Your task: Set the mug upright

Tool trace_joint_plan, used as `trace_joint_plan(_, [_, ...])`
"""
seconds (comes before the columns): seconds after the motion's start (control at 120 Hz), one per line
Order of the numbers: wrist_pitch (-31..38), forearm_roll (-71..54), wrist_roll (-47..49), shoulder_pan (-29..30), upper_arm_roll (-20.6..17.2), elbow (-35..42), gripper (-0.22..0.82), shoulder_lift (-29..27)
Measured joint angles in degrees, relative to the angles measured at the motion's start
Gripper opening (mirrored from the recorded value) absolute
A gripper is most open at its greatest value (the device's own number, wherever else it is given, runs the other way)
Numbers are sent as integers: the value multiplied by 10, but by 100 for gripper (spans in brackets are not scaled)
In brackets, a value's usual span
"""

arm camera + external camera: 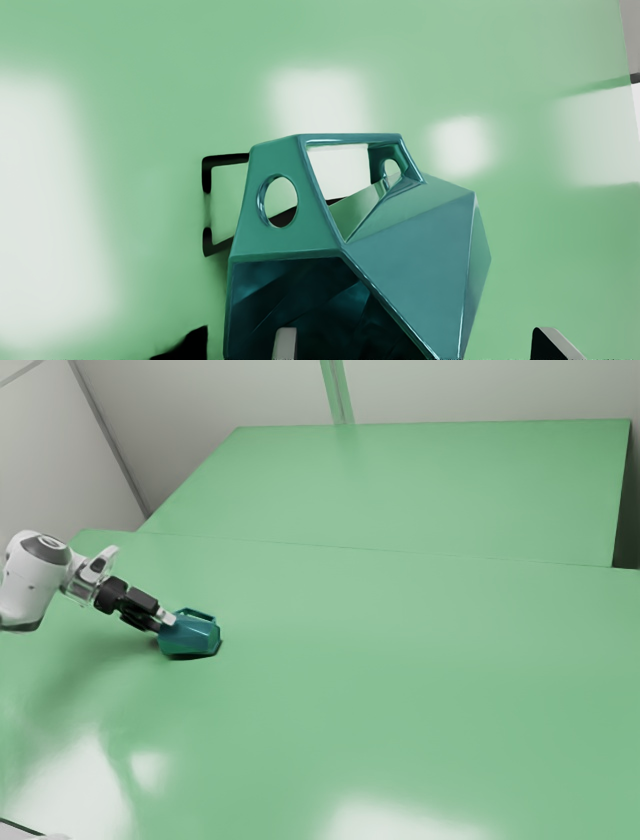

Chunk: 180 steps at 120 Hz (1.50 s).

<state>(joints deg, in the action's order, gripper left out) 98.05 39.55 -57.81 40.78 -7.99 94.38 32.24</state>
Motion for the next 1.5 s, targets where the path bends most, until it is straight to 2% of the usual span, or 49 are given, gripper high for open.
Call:
trace_joint_plan(0.9, [-59, 29, -26, 11, -11, -2, -10, -7])
trace_joint_plan(1.3, [-65, 42, -42, 11, -16, -2, -17, -12])
trace_joint_plan(1.5, [-62, 38, -46, 4, -17, 3, -18, -38])
